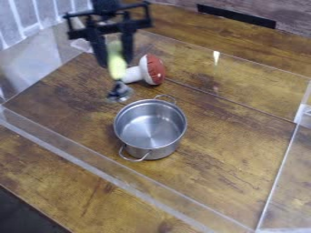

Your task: Move the green spoon to the right

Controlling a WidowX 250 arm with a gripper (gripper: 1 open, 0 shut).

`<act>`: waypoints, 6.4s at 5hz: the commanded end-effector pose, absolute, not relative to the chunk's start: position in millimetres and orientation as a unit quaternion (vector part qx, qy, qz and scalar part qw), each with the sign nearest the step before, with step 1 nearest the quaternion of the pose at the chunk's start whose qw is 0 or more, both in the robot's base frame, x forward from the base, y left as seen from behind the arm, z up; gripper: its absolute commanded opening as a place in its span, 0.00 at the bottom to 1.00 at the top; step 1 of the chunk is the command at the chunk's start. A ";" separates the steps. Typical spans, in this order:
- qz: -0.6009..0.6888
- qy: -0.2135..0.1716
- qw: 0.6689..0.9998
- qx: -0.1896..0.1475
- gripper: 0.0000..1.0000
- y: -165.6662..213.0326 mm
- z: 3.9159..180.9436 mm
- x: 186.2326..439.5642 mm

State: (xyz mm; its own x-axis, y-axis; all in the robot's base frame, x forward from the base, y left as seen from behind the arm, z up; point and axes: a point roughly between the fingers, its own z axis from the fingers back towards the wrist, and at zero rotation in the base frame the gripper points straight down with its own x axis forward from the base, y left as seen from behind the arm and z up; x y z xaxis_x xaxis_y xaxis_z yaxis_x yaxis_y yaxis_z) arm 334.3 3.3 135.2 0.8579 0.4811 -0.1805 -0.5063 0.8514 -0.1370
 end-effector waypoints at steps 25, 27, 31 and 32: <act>-0.036 0.120 0.988 -0.089 0.00 -114.8 27.4 309.9; -0.010 0.121 0.988 -0.100 0.00 -115.5 29.4 301.1; -0.037 0.138 0.985 -0.096 0.00 -122.4 46.7 296.0; -0.059 0.142 0.983 -0.096 0.00 -131.7 43.2 306.0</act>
State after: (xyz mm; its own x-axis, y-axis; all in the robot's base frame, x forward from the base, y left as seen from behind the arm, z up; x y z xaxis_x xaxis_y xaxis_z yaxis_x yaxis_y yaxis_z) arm 301.2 -120.6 33.8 0.9414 -0.0897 -0.3252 0.0287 0.9818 -0.1879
